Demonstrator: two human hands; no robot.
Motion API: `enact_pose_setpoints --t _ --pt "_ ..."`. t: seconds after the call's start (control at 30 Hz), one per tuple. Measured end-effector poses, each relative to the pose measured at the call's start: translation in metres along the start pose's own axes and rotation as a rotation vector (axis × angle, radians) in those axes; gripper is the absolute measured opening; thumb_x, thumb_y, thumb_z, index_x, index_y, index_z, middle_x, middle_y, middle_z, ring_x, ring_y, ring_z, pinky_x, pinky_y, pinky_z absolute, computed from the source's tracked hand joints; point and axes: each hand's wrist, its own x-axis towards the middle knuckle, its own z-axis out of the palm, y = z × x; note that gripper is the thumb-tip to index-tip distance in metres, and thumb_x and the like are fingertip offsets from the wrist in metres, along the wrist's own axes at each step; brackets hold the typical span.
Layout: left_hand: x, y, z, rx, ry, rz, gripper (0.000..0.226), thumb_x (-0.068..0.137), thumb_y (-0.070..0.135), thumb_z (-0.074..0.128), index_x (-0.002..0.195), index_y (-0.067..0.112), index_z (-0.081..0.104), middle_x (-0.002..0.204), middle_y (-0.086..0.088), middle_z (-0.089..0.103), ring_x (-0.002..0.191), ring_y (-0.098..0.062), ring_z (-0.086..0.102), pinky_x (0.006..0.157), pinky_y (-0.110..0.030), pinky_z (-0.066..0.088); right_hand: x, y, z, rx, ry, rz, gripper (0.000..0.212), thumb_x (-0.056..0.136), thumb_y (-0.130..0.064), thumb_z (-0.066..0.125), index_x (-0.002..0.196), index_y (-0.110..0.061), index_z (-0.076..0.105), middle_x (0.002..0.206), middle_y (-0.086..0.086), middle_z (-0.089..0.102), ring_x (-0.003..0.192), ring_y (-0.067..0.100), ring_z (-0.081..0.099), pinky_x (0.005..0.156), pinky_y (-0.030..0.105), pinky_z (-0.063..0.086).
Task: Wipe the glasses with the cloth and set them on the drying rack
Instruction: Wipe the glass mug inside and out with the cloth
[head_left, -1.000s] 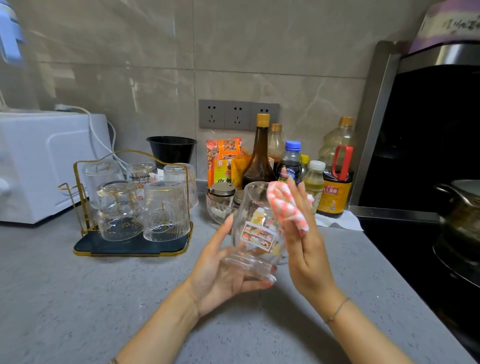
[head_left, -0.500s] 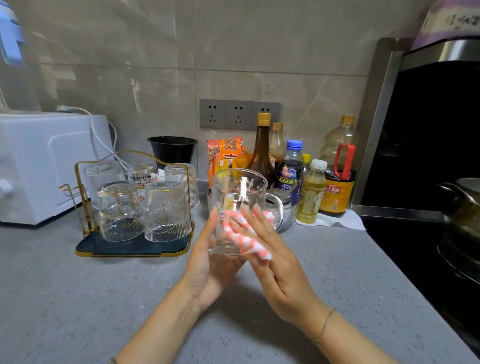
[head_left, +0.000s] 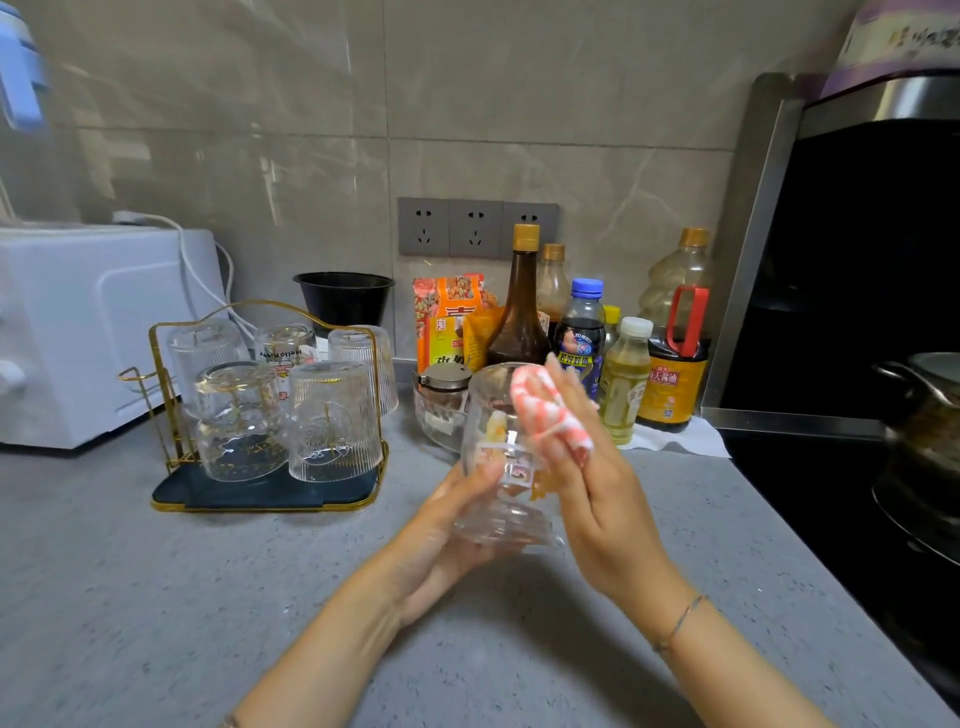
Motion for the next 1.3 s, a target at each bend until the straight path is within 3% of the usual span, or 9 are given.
enact_pose_setpoints --t 0.27,0.4,0.53,0.67,0.8,0.87,1.0,1.13,1.3 --pt "-0.002 -0.004 0.006 -0.065 -0.069 0.025 0.085 0.058 0.04 0.09 0.132 0.013 0.058 0.13 -0.017 0.062 0.115 -0.03 0.061 0.105 -0.054 0.041 0.002 0.001 -0.002 0.01 0.057 0.007 0.051 0.101 -0.035 0.03 0.151 -0.03 0.02 0.157 -0.017 0.02 0.145 0.006 0.017 0.117 0.029 0.022" --pt "0.0 -0.004 0.006 -0.014 -0.014 0.1 0.069 0.042 0.057 0.09 0.102 0.026 0.077 0.106 -0.006 0.074 0.089 -0.016 0.071 0.074 -0.032 0.059 -0.005 -0.007 0.009 -0.035 -0.02 -0.08 0.049 0.102 -0.042 0.028 0.149 -0.029 0.025 0.157 -0.013 0.024 0.143 0.006 0.024 0.115 0.025 0.027" --pt "0.004 -0.001 0.003 -0.083 0.059 0.147 0.074 0.038 0.063 0.087 0.097 0.02 0.079 0.101 -0.009 0.075 0.082 -0.016 0.072 0.069 -0.029 0.059 -0.011 -0.01 0.015 -0.096 -0.058 -0.201 0.044 0.102 -0.031 0.034 0.145 -0.021 0.038 0.153 -0.007 0.034 0.139 0.008 0.036 0.109 0.032 0.039" --pt "0.005 0.005 -0.004 -0.242 0.121 0.184 0.052 0.073 0.058 0.062 0.091 0.012 0.077 0.082 -0.011 0.072 0.068 -0.018 0.069 0.062 -0.028 0.059 -0.016 -0.01 0.017 0.022 -0.092 -0.171 0.044 0.103 -0.036 0.033 0.139 -0.015 0.048 0.151 -0.013 0.037 0.123 0.008 0.055 0.091 0.034 0.054" --pt "0.004 0.004 -0.007 -0.264 0.096 0.132 0.051 0.082 0.057 0.052 0.098 0.014 0.076 0.091 -0.01 0.072 0.079 -0.021 0.067 0.081 -0.035 0.052 -0.016 -0.011 0.015 0.128 -0.023 -0.212 0.041 0.103 -0.034 0.033 0.14 -0.022 0.045 0.152 -0.01 0.035 0.132 0.012 0.047 0.1 0.037 0.048" --pt "0.004 0.003 -0.003 -0.25 0.096 0.086 0.051 0.081 0.055 0.053 0.095 0.013 0.078 0.1 -0.012 0.072 0.082 -0.022 0.065 0.082 -0.035 0.048 -0.012 -0.011 0.01 0.156 0.102 -0.171 0.049 0.102 -0.038 0.032 0.137 -0.008 0.048 0.152 -0.011 0.035 0.136 0.012 0.042 0.104 0.038 0.044" --pt "0.002 0.002 -0.001 -0.193 0.071 0.012 0.074 0.063 0.052 0.082 0.12 0.008 0.068 0.125 -0.022 0.063 0.101 -0.03 0.063 0.078 -0.04 0.056 0.001 -0.004 -0.007 0.094 0.345 -0.05 0.062 0.1 -0.044 0.032 0.141 0.002 0.039 0.15 -0.005 0.038 0.138 0.007 0.037 0.109 0.018 0.033" --pt "0.002 -0.001 -0.002 -0.131 0.042 0.009 0.09 0.051 0.05 0.089 0.124 0.005 0.064 0.13 -0.025 0.059 0.127 -0.044 0.046 0.109 -0.054 0.036 0.005 0.002 -0.011 0.096 0.26 0.06 0.05 0.099 -0.038 0.034 0.136 -0.009 0.05 0.142 -0.006 0.049 0.133 0.003 0.042 0.109 0.025 0.037" --pt "0.007 -0.005 -0.002 -0.163 0.092 0.116 0.067 0.056 0.052 0.086 0.109 0.011 0.074 0.119 -0.017 0.068 0.101 -0.027 0.067 0.092 -0.044 0.052 0.003 0.001 -0.003 -0.203 0.192 -0.101 0.043 0.1 -0.024 0.038 0.14 -0.011 0.045 0.147 0.0 0.044 0.142 0.012 0.031 0.115 0.03 0.029"
